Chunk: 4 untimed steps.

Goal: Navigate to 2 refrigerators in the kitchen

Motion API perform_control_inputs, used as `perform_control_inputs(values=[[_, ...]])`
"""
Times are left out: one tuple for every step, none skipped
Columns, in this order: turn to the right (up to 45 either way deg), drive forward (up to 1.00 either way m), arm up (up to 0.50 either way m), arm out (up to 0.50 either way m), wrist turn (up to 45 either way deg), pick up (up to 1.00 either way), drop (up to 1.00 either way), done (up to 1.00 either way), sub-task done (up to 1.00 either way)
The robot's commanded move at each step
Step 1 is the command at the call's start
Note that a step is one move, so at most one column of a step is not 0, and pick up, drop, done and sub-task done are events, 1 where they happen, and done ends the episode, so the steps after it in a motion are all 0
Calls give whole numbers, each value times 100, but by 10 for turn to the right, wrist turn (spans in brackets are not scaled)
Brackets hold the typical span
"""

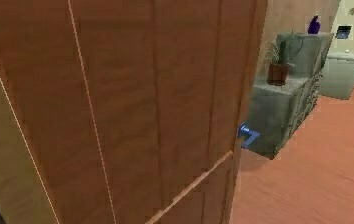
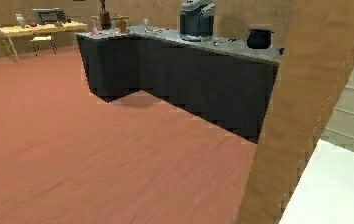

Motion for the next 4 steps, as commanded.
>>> perform_control_inputs(values=[[450,0,0,0,0,0,0,0,0],[0,100,0,0,0,0,0,0,0],[0,100,0,0,0,0,0,0,0],[30,0,0,0,0,0,0,0,0]])
